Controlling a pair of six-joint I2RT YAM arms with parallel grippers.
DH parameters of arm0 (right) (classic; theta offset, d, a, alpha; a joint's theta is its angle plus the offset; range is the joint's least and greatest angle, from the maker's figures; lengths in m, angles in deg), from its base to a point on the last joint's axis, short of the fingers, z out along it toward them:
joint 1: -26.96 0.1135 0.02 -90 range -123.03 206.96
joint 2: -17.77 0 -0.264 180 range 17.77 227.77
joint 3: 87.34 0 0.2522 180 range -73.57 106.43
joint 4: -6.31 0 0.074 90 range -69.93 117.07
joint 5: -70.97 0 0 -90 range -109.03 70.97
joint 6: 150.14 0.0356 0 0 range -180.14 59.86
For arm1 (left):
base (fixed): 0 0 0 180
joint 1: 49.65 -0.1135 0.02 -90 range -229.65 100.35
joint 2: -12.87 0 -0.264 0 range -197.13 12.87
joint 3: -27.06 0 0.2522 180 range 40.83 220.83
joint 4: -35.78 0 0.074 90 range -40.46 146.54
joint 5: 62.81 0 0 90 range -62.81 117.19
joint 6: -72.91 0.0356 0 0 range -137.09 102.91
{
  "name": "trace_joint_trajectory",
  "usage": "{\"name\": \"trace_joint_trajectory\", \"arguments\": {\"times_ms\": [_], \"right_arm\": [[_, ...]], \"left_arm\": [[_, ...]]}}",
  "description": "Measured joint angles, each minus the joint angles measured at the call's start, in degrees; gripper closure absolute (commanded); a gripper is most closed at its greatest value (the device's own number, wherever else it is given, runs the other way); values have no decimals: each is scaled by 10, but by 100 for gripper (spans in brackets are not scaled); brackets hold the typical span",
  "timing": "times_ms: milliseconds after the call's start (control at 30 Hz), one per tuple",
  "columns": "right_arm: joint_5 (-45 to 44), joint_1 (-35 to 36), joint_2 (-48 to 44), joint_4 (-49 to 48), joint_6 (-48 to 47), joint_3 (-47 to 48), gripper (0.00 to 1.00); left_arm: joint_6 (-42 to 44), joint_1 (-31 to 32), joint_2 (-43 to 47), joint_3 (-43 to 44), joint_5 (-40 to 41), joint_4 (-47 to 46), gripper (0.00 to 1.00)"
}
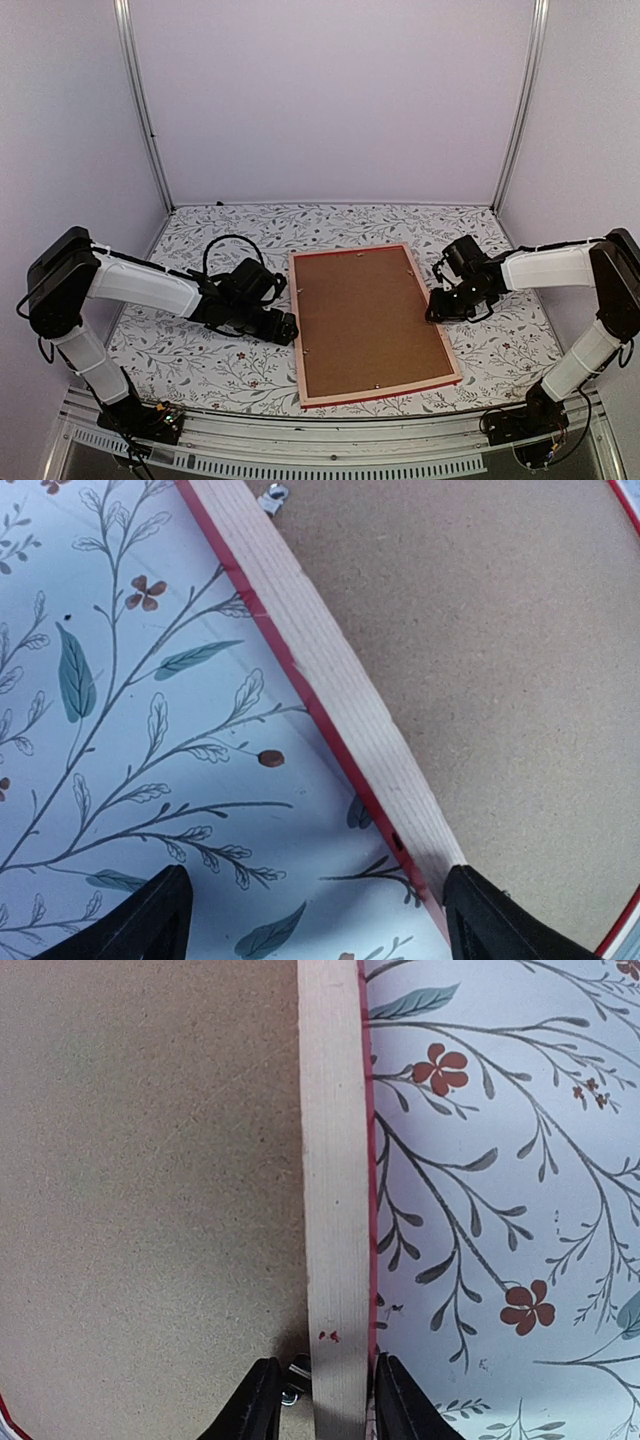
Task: Put the photo into the frame
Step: Press the fastener onto the backboard.
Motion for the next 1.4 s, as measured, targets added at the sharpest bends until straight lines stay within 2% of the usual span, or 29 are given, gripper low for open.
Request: {"name": "trace_joint_trajectory", "arguments": {"times_ms": [200,1400], "right_arm": [[8,0,0,-5,-5,-7,61],[34,-29,15,-7,17,-2,74]], "left_arm": [[0,0,0,0,0,0,10],[0,0,0,0,0,0,10]]}}
